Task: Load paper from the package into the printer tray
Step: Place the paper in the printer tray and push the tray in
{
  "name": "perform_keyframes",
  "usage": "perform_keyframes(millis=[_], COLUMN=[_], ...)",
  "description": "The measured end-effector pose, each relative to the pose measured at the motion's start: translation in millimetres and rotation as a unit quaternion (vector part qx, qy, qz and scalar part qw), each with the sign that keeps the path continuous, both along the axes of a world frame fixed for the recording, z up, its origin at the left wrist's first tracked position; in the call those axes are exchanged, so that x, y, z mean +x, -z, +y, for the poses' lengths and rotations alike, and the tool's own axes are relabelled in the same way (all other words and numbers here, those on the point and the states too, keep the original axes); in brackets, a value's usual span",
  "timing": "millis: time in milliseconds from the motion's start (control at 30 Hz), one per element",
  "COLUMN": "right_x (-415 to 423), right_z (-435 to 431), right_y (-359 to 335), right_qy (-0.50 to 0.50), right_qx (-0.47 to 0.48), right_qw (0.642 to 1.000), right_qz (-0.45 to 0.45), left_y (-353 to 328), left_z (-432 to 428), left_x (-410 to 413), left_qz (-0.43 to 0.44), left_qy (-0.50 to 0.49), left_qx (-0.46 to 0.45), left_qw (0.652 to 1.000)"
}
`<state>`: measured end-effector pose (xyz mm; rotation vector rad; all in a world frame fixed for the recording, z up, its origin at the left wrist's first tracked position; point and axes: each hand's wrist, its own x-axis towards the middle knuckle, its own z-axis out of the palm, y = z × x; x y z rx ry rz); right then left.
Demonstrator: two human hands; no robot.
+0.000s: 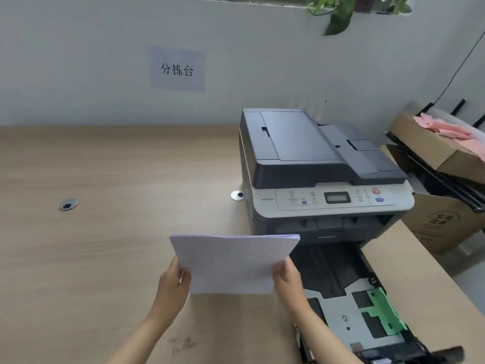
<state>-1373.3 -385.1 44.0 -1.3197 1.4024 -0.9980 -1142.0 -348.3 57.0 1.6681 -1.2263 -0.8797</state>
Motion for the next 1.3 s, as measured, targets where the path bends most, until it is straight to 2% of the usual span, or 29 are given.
perform_keyframes(millis=[233, 433, 567, 700, 900, 1067, 1300], right_x=[8, 4, -24, -69, -152, -207, -247], right_z=[-3, -5, 6, 28, 61, 62, 20], right_y=[10, -11, -37, -47, -33, -11, 0], right_qy=[-0.019, 0.019, 0.026, 0.066, 0.142, 0.130, 0.089], right_qx=[0.027, -0.020, -0.025, 0.024, 0.134, 0.222, 0.252], right_qw=[0.998, 0.999, 0.998, 0.997, 0.978, 0.960, 0.951], right_qz=[0.061, 0.045, 0.046, 0.044, 0.071, 0.112, 0.155], left_y=[7, -13, -34, -41, -12, 17, 36], left_z=[-6, -12, -8, -1, 15, 14, -12], left_x=[8, 22, 13, -30, -114, -176, -239], left_qz=[-0.043, -0.068, 0.042, 0.151, 0.225, 0.220, 0.146], left_qy=[0.029, 0.035, 0.096, 0.181, 0.241, 0.218, 0.093], left_qx=[0.034, -0.033, 0.020, 0.092, 0.197, 0.275, 0.336], left_qw=[0.998, 0.997, 0.994, 0.967, 0.923, 0.910, 0.926])
